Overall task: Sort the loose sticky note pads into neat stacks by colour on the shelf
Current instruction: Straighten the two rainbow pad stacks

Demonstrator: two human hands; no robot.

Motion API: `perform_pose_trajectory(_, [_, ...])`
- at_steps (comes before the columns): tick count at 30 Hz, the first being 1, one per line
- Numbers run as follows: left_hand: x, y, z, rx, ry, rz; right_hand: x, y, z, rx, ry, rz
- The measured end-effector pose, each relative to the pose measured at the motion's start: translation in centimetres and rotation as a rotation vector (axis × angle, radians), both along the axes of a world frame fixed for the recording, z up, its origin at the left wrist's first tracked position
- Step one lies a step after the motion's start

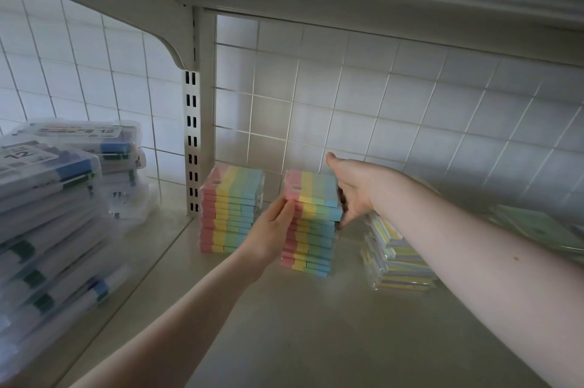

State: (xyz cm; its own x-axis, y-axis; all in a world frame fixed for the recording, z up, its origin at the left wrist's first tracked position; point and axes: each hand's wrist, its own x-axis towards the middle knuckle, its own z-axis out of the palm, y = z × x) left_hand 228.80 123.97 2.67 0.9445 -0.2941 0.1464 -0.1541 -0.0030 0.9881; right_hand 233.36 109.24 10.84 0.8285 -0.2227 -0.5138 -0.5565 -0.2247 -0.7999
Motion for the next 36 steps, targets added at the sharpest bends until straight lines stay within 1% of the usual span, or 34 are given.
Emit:
perform_pose_trajectory(6, [0.1,0.0,-0.2,0.056,-0.034,0.040,-0.5,-0.1,0.2,0.024,-0.003,0.005])
perform_pose_trajectory(13, [-0.7,-0.2,-0.9,0.048,0.017,0.104,-0.9,-0.3,0.2,0.012,0.020,0.024])
perform_pose_trajectory(16, [-0.7,-0.5,-1.1,0.049,-0.016,0.088,-0.7,0.1,-0.1,0.022,0.019,0.007])
perform_pose_trajectory(20, [-0.9,-0.6,-1.2,0.069,-0.056,0.013,-0.4,0.0,-0.3,0.017,-0.019,-0.041])
perform_pose_trajectory(24, [-0.5,-0.7,-0.7,0.056,-0.117,0.058,-0.9,-0.2,-0.1,0.045,-0.063,-0.071])
perform_pose_trajectory(28, [0.3,-0.8,-0.8,0.042,-0.149,0.036,-1.9,-0.4,0.6,0.065,-0.053,-0.061])
perform_pose_trajectory(36, [1.4,-0.5,-1.0,0.189,-0.240,0.086,-2.8,-0.1,1.0,0.170,-0.057,-0.034])
